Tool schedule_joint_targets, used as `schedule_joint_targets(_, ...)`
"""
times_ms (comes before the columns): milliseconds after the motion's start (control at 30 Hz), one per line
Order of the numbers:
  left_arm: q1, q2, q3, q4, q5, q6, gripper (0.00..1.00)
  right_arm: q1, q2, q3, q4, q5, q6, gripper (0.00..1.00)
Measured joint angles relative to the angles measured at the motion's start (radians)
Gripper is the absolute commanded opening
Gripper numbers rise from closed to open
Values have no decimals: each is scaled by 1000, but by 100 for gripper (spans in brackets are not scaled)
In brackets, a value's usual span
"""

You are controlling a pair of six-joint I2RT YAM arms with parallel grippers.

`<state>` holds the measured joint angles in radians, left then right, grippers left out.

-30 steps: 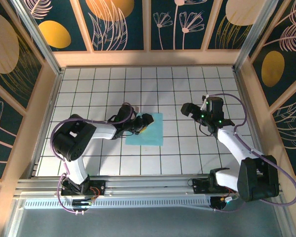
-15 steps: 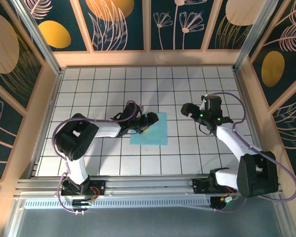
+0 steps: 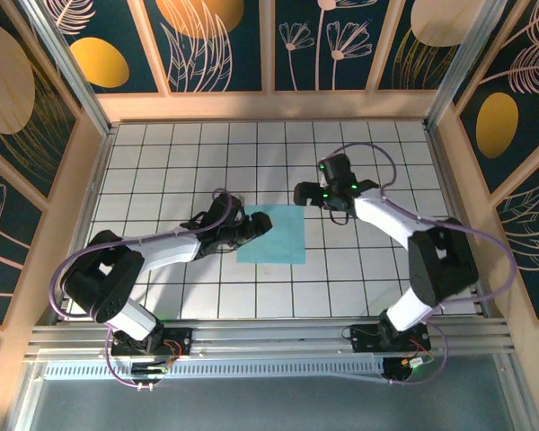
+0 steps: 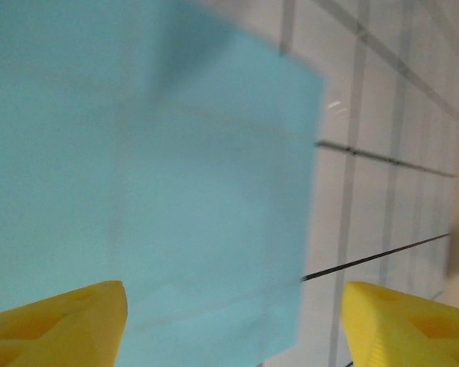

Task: Fold a paper plane with a square sheet of paper (fold left side to right side)
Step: Pick up the square sheet of paper from the center of the table.

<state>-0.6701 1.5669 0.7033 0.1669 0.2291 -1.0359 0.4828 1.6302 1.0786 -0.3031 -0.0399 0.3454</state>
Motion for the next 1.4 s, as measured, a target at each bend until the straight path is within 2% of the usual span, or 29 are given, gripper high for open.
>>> schedule_joint_targets(267, 0, 9, -31, -26, 5, 15, 68, 94, 229, 154, -66, 68, -32, 99)
schedule_joint_targets(467, 0, 35, -31, -33, 5, 23, 68, 134, 323, 215, -92, 87, -51, 99)
schedule_joint_targets(867, 0, 43, -31, -18, 8, 22, 68, 154, 377, 269, -133, 95, -60, 91)
schedule_joint_targets(1100, 0, 51, -31, 8, 20, 21, 68, 184, 375, 273, -164, 88, -64, 90)
schedule_joint_targets(1200, 0, 52, -31, 10, 21, 21, 68, 209, 372, 274, -183, 80, -71, 86)
schedule_joint_targets(1400, 0, 53, -31, 14, 24, 18, 68, 239, 368, 279, -229, 43, -75, 66)
